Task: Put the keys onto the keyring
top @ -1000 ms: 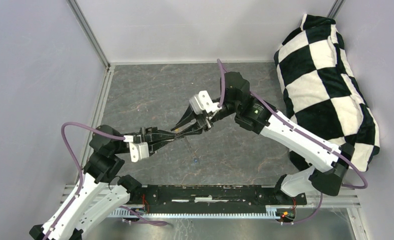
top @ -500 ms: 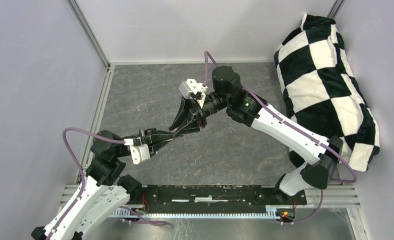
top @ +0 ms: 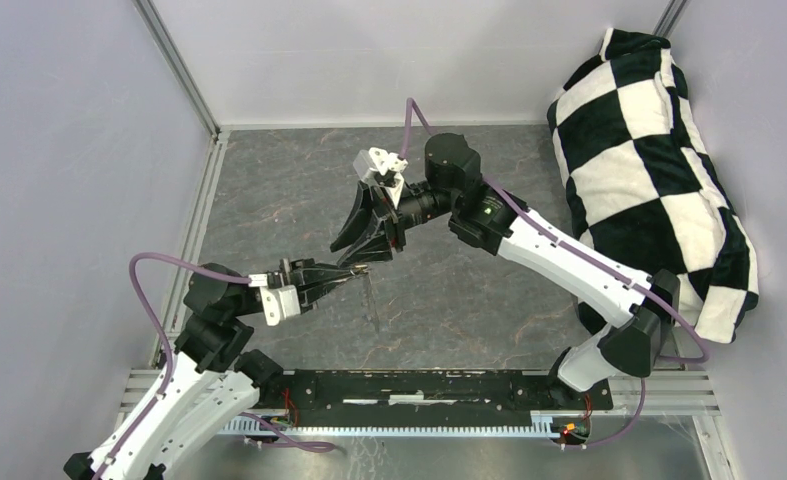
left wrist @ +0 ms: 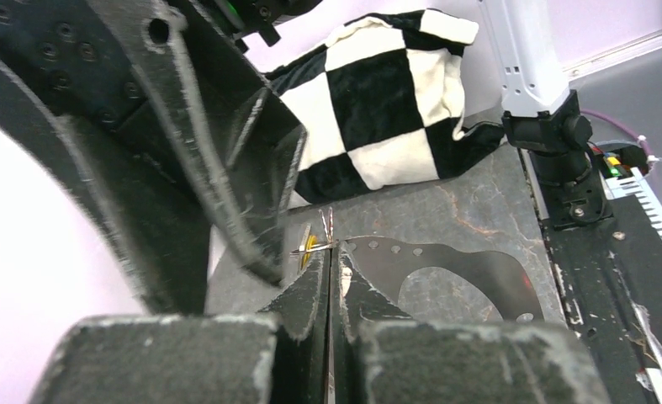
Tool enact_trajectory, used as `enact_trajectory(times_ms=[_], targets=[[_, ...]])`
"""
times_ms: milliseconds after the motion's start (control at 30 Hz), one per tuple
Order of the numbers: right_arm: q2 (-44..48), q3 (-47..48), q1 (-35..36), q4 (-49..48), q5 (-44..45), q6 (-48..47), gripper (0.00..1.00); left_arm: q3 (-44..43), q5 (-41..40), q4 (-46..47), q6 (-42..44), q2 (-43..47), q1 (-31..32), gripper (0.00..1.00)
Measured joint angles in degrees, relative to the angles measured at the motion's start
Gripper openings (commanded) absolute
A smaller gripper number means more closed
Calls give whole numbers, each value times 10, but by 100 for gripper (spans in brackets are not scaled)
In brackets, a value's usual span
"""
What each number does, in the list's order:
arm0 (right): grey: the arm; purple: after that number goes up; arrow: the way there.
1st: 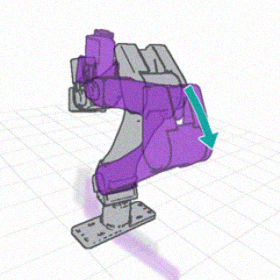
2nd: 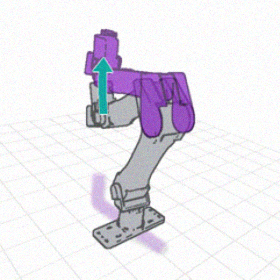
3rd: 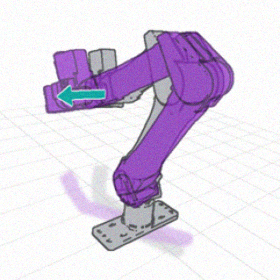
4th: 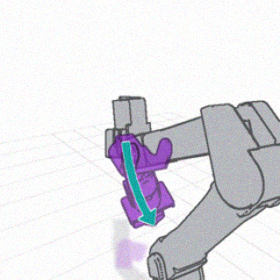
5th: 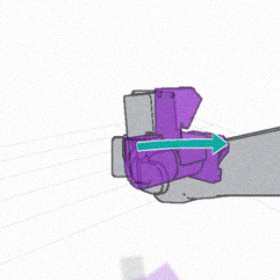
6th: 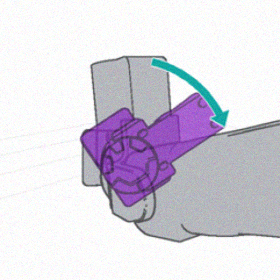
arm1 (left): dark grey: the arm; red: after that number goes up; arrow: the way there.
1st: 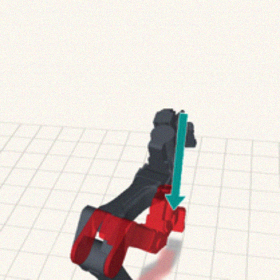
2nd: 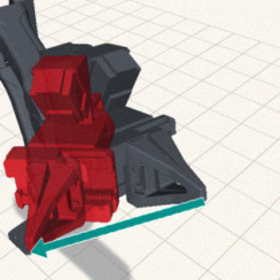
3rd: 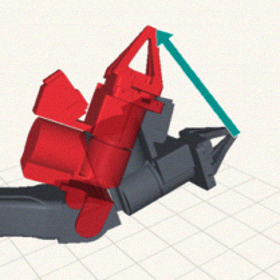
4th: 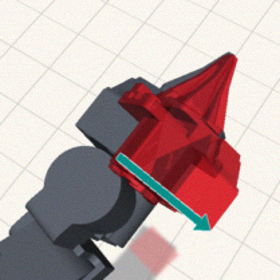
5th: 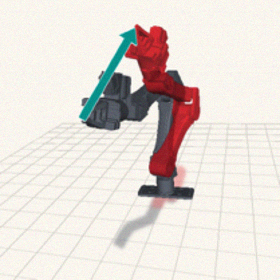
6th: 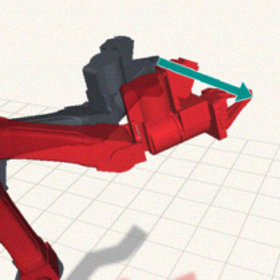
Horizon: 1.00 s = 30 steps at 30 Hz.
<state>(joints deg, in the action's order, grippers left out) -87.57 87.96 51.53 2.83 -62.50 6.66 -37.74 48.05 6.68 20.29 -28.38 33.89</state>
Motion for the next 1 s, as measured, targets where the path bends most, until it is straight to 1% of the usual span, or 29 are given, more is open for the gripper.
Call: enact_trajectory(times_ms=[200, 333, 400, 500, 633, 733, 833, 1000], targets=[[-10, -1, 0, -20, 41, 3, 45, 14, 2, 8, -18, -5, 5, 2], [-10, -3, -7, -24, 52, 6, 46, 14, 1, 12, -30, -8, 6, 2], [-10, -4, -10, -26, 56, 10, 52, 14, 1, 12, -32, -7, 6, 2], [-10, -5, -20, -44, 58, 28, 50, 14, 1, 12, -34, -5, 6, 2], [-2, -6, -47, -62, 54, 36, 51, 14, -3, 12, -35, -4, 6, 2], [28, -13, -64, -42, 52, 2, 52, 12, -14, 12, -37, -4, 6, 2], [84, -44, -67, 0, 52, -63, 51, 11, -17, 11, -40, -3, 6, 2], [172, -97, -59, 71, 54, -170, 45, 6, -21, 9, -44, -1, 6, 2]])
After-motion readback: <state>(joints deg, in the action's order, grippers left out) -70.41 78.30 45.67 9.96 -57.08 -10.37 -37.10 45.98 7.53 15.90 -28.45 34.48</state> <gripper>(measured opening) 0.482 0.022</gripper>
